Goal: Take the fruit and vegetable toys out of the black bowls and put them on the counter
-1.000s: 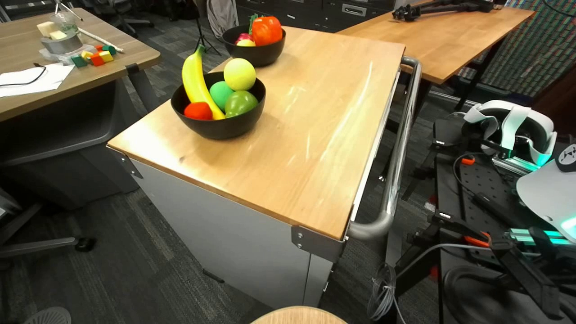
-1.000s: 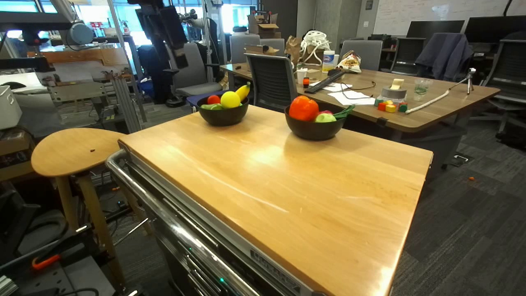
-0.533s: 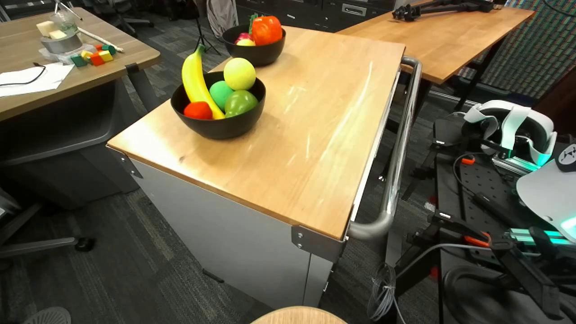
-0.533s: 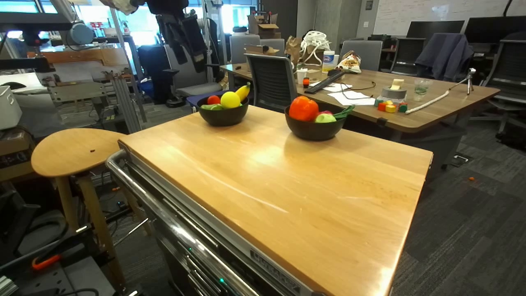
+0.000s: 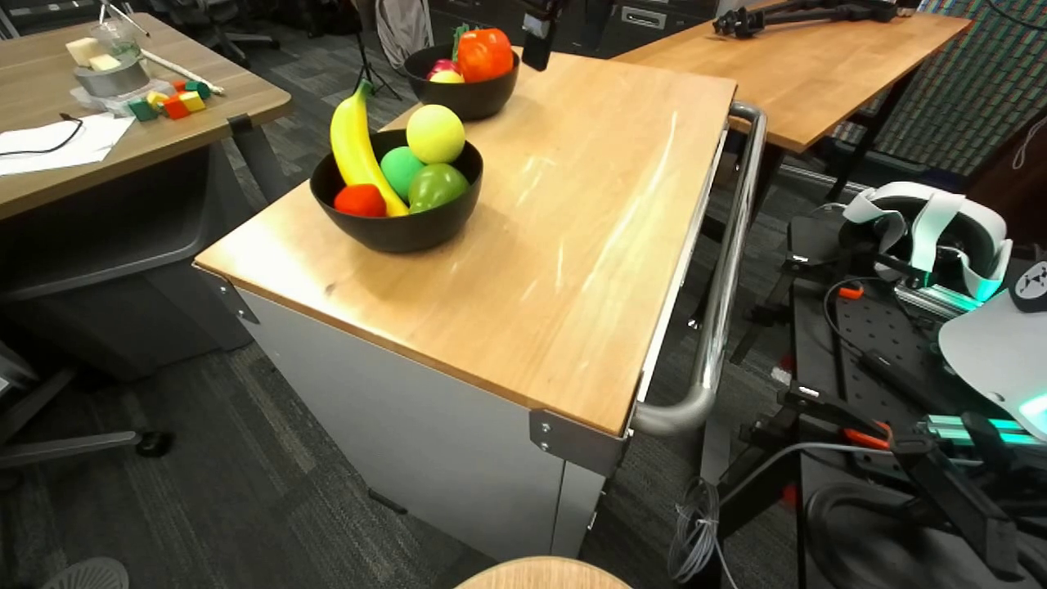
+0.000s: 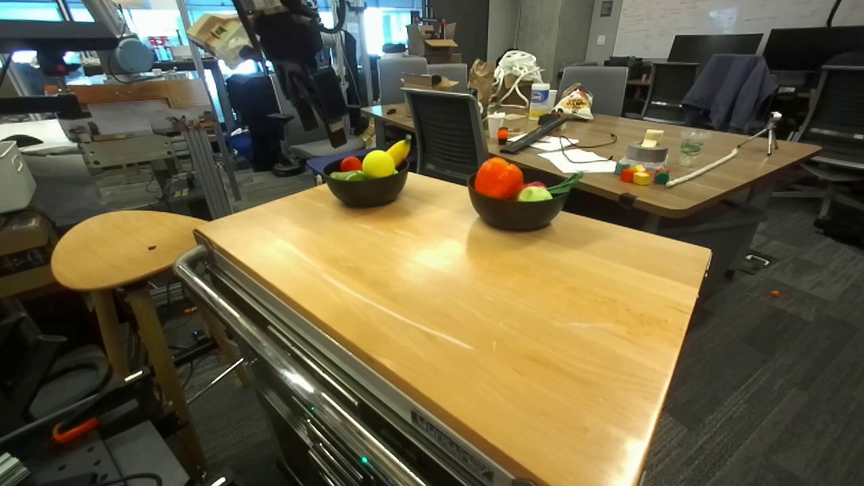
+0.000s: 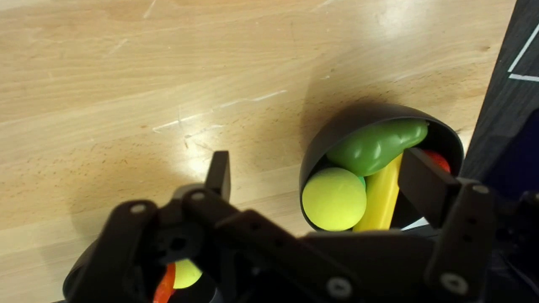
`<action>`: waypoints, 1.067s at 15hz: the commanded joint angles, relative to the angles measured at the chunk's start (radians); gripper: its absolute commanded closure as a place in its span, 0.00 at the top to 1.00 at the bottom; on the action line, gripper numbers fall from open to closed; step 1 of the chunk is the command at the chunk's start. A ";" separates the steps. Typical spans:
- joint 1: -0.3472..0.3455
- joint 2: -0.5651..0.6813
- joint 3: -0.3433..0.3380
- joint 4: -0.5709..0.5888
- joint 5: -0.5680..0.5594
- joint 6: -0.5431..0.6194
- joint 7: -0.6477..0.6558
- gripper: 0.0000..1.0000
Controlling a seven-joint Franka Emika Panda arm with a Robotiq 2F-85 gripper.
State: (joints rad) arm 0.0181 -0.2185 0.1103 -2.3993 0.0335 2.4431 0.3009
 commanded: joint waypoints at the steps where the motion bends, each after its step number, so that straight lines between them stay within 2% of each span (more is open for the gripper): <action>1: 0.005 0.146 0.008 0.101 -0.008 0.083 0.059 1.00; 9: 0.058 0.381 -0.022 0.272 -0.106 0.250 0.205 1.00; 13: 0.107 0.454 -0.067 0.329 -0.145 0.266 0.264 1.00; 15: 0.128 0.476 -0.093 0.350 -0.151 0.242 0.286 0.82; 16: 0.137 0.483 -0.106 0.356 -0.155 0.231 0.294 0.66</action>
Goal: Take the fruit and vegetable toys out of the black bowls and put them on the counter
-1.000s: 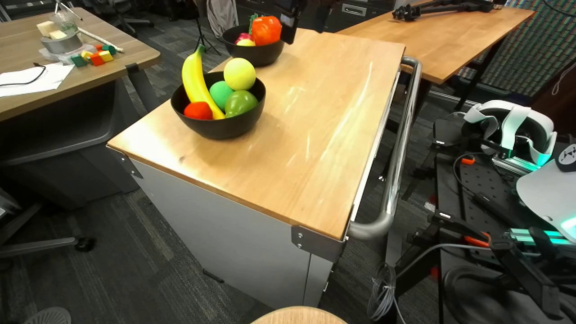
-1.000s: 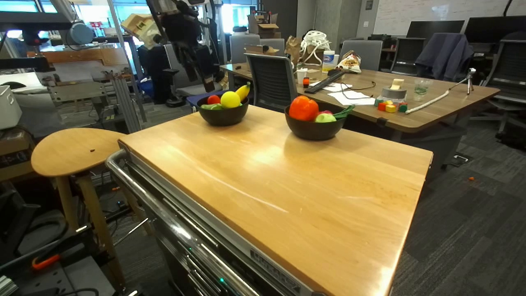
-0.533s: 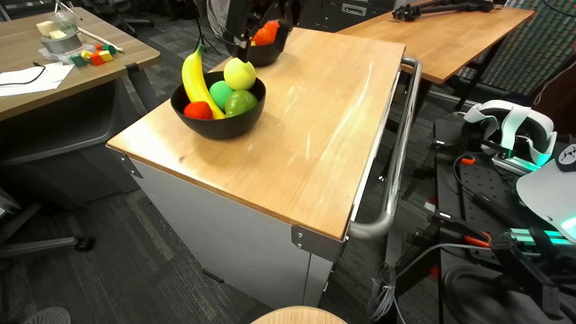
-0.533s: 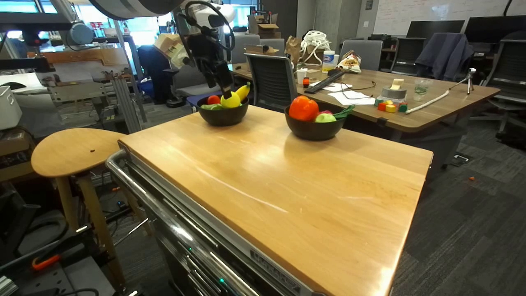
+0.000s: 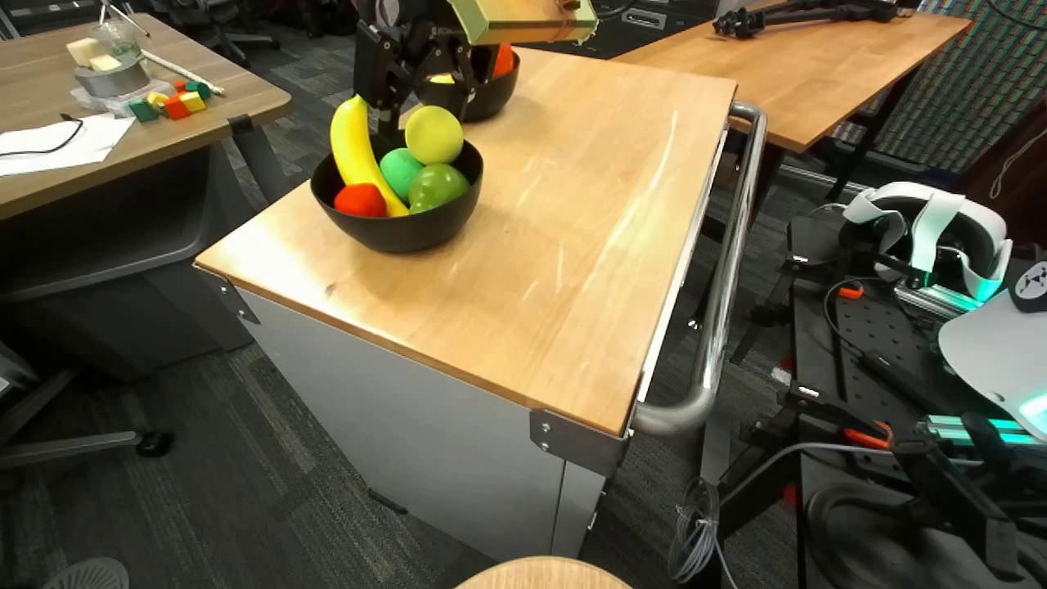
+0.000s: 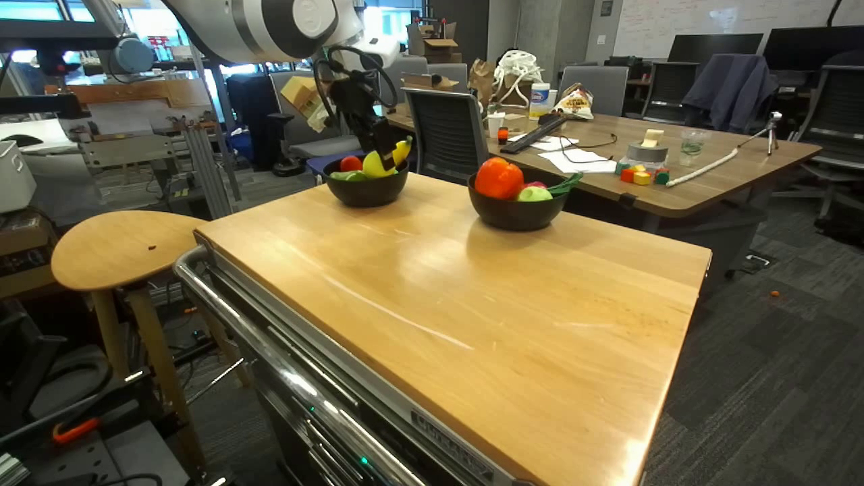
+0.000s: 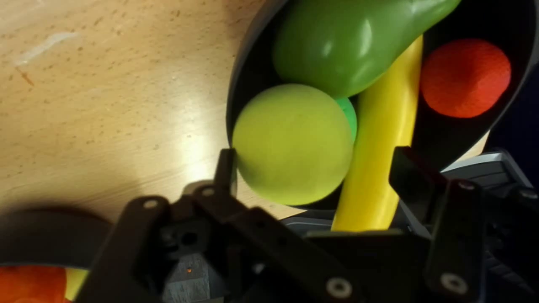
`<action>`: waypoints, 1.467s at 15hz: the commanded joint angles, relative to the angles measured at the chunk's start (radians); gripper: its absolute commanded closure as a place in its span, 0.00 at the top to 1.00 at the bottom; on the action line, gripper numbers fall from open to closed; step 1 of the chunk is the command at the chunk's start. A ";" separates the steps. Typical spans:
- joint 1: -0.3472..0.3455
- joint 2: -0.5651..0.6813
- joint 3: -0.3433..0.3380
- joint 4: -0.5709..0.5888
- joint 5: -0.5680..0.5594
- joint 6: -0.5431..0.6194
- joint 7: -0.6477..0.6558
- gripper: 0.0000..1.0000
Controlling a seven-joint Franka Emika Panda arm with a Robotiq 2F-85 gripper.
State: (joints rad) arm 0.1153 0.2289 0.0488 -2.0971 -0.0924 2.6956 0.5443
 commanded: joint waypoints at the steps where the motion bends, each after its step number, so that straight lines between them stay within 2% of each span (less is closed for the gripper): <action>1: 0.046 0.040 -0.053 0.059 -0.027 -0.028 0.055 0.58; 5: 0.052 0.032 -0.063 0.074 0.002 -0.069 0.057 0.31; 7: 0.048 0.016 -0.053 0.073 0.023 -0.114 0.053 0.27; 12: 0.041 -0.079 -0.040 0.051 0.034 -0.278 0.047 0.25; 17: 0.004 -0.180 -0.046 0.064 0.016 -0.330 0.053 0.25; 22: -0.074 -0.124 -0.088 0.081 -0.001 -0.321 0.113 0.25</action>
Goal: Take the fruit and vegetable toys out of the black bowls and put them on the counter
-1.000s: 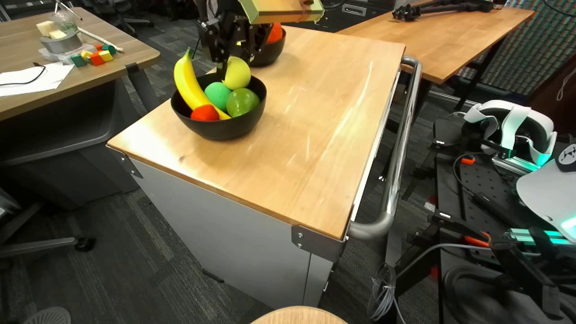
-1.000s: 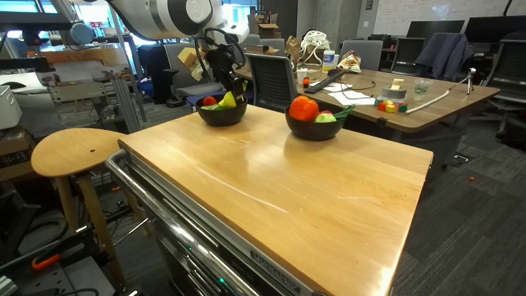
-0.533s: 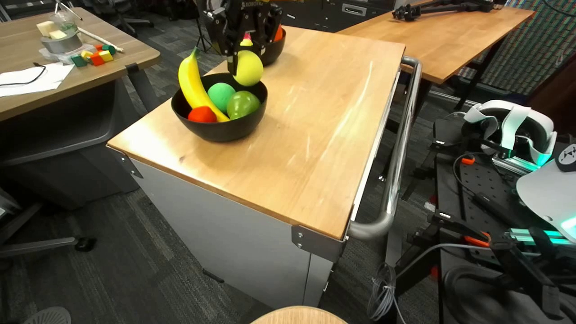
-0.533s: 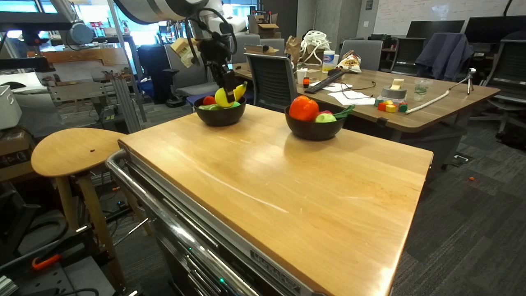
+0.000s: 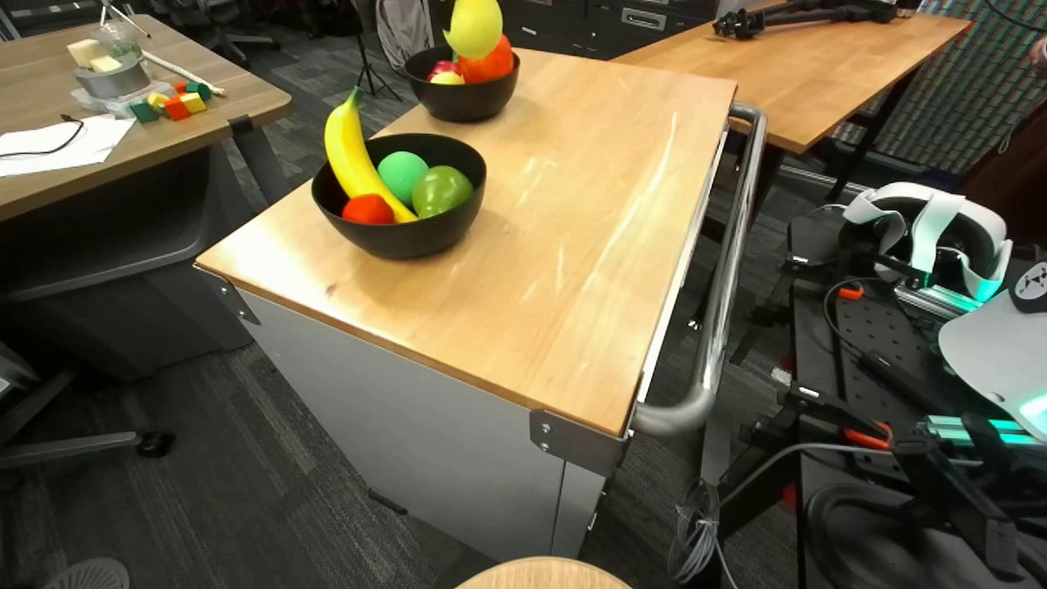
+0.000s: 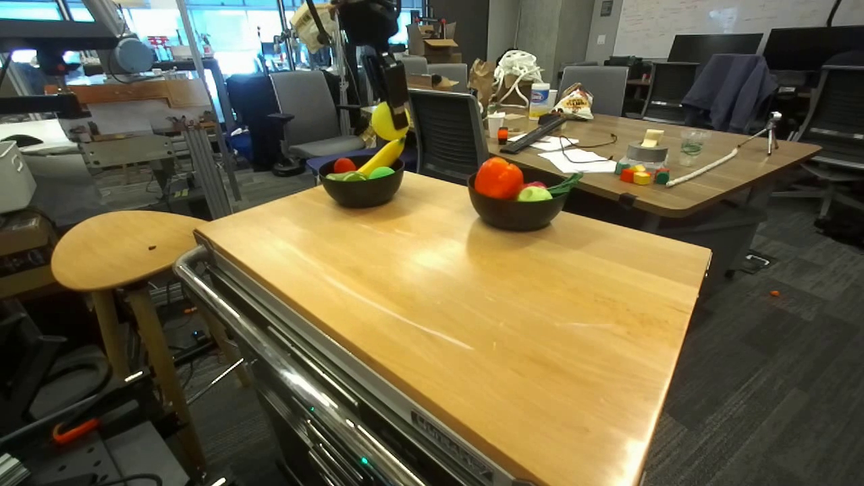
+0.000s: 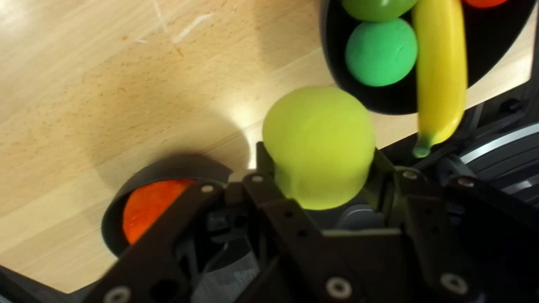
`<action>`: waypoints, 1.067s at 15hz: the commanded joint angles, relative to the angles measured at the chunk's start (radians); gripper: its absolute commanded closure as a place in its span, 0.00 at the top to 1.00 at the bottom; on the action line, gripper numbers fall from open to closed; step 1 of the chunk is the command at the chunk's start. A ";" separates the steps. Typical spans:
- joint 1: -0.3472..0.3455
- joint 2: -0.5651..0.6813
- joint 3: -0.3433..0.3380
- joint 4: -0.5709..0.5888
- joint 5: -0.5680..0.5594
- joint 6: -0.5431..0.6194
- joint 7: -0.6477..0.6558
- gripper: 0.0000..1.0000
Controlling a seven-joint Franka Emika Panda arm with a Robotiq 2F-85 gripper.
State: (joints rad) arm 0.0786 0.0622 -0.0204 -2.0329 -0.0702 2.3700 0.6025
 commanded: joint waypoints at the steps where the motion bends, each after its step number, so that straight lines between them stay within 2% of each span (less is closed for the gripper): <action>1: -0.049 0.063 -0.030 0.017 -0.032 0.010 0.071 0.25; 5: -0.067 0.144 -0.061 0.039 -0.025 0.005 0.103 0.25; 11: -0.037 0.223 -0.077 0.048 -0.055 0.001 0.166 0.27; 12: -0.032 0.230 -0.078 0.048 -0.059 0.000 0.175 0.31; 13: -0.029 0.236 -0.079 0.049 -0.061 -0.002 0.181 0.43; 14: -0.026 0.238 -0.081 0.049 -0.065 -0.004 0.188 0.73; 16: -0.021 0.235 -0.080 0.048 -0.067 -0.012 0.198 0.79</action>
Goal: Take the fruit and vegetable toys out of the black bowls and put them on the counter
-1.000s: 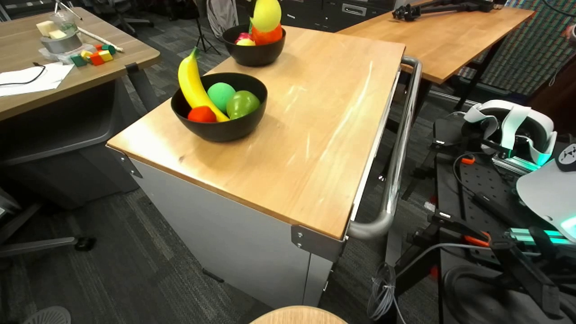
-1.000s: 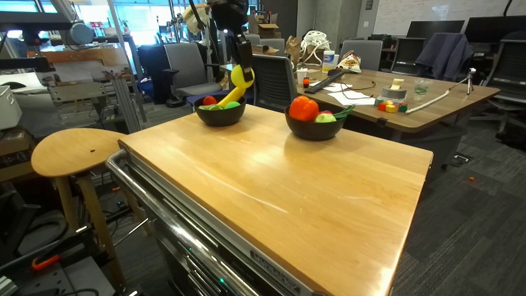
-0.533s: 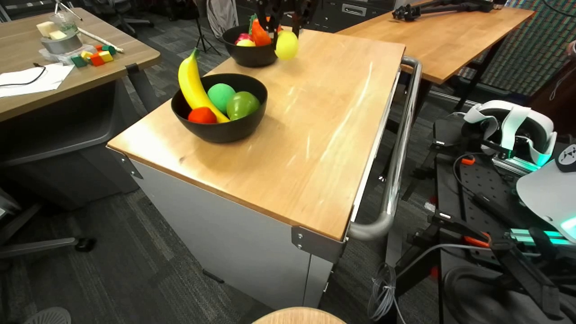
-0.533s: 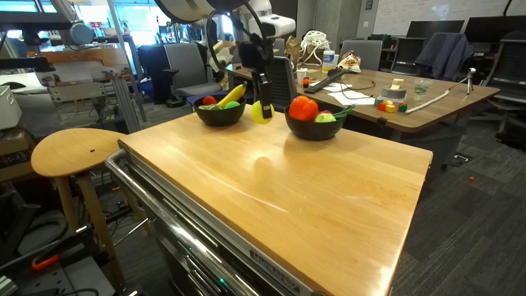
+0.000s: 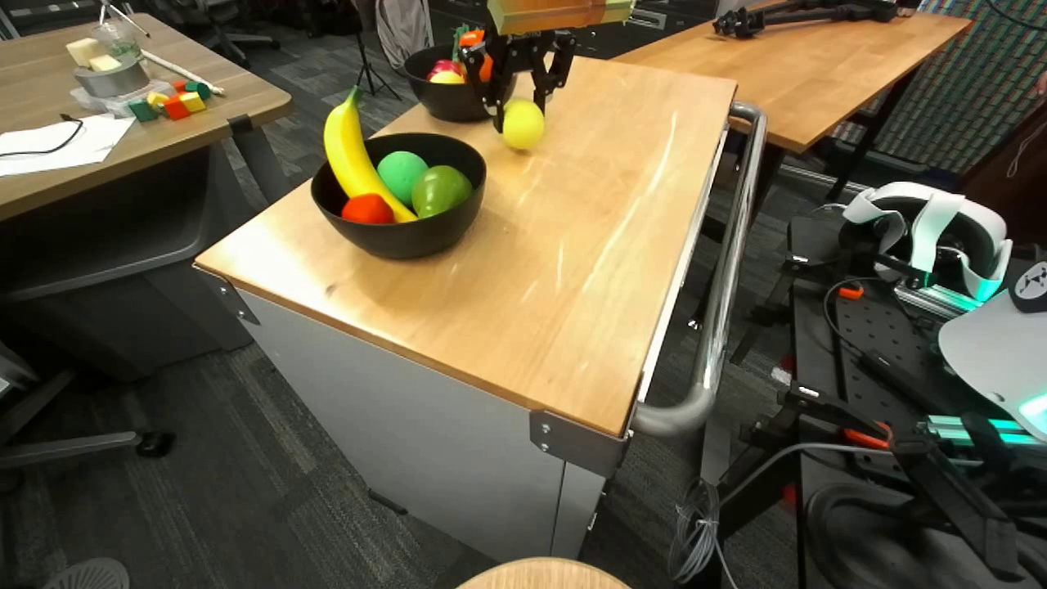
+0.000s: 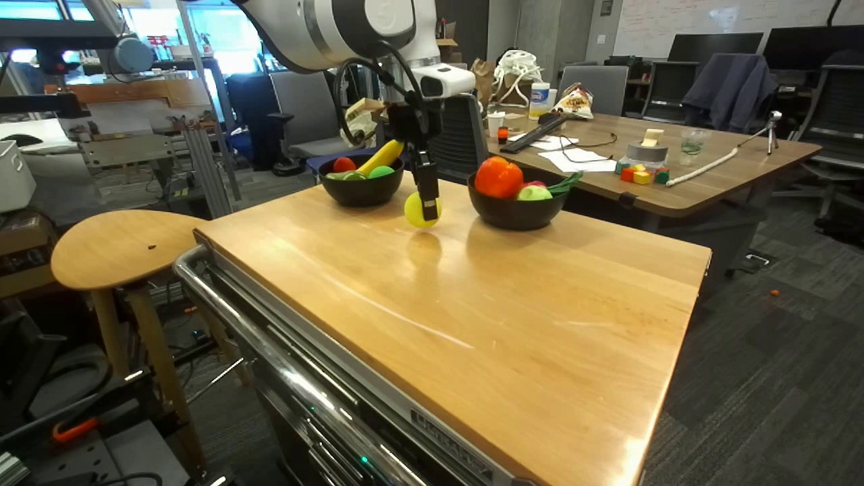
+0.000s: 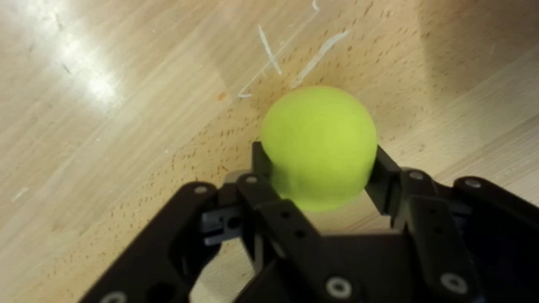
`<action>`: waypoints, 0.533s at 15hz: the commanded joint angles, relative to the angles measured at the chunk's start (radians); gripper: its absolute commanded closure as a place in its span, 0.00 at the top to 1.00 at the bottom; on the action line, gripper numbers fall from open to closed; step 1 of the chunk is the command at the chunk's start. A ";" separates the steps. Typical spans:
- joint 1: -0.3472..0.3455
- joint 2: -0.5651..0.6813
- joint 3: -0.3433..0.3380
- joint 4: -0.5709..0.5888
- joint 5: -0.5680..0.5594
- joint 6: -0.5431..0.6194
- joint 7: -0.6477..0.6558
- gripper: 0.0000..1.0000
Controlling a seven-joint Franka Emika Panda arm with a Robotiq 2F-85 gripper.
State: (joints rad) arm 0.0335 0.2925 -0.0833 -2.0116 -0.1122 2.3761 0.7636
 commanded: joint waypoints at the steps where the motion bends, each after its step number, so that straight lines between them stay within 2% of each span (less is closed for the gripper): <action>1: 0.029 -0.007 -0.016 0.024 -0.029 -0.027 0.040 0.88; 3: 0.043 -0.046 -0.015 0.011 -0.050 -0.061 0.043 1.00; 6: 0.067 -0.160 -0.001 -0.033 -0.139 -0.107 0.030 1.00; 8: 0.066 -0.231 0.032 -0.064 -0.142 -0.025 -0.011 1.00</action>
State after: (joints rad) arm 0.0841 0.1974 -0.0770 -2.0113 -0.2255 2.3063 0.7838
